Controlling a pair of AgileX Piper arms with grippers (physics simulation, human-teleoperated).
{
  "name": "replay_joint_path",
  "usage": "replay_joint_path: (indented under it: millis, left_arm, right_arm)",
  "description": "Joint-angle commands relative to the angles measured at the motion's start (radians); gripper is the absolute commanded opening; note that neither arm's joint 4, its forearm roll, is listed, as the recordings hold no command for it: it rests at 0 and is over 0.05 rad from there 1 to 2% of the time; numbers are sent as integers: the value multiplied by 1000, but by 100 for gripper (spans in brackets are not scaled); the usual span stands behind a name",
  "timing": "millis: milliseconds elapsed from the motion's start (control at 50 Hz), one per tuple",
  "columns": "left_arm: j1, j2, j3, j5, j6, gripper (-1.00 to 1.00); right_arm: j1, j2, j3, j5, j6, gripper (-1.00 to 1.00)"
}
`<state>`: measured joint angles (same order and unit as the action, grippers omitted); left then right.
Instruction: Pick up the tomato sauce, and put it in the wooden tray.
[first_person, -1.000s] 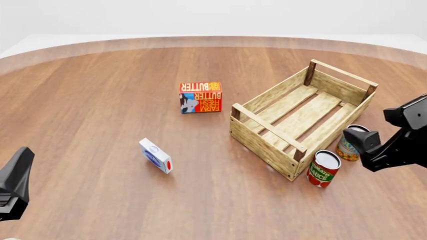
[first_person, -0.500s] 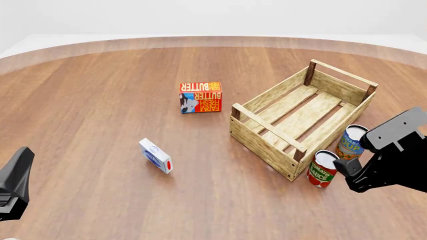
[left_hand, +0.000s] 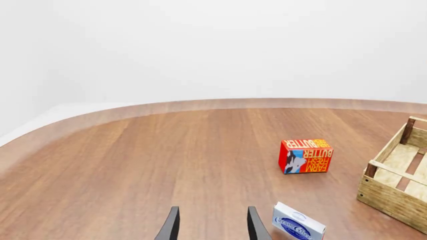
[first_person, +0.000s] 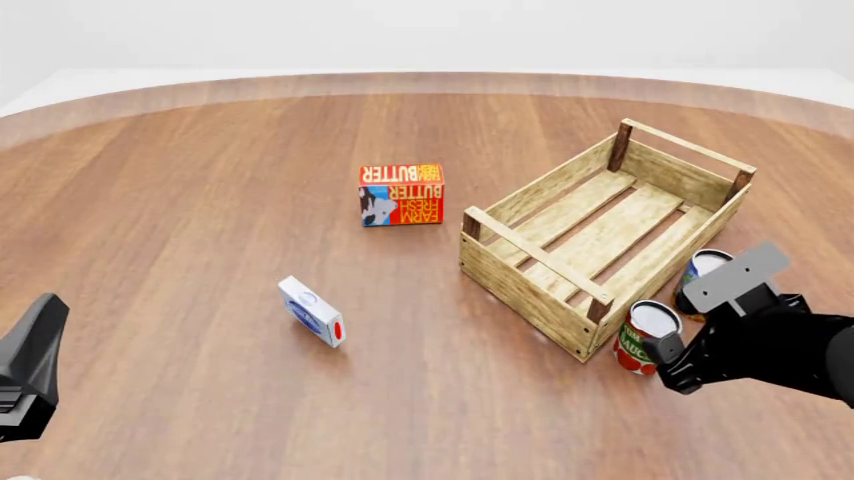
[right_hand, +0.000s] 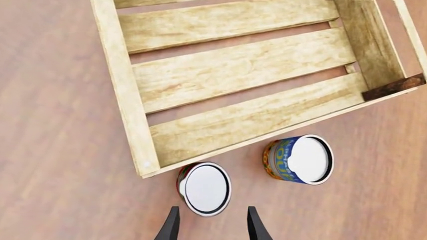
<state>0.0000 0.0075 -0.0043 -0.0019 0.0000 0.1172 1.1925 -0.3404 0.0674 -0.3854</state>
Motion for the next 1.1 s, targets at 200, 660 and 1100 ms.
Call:
replay_joint_path:
  millis: [200,660,1100]
  left_arm:
    - [0,0,0,0,0,100]
    - [0,0,0,0,0,100]
    - [0,0,0,0,0,100]
  right_arm:
    - [-13,96,28,-88,-3,100]
    - [-24,123,32,-122,-14,100]
    - [6,147,22,-133,0,100]
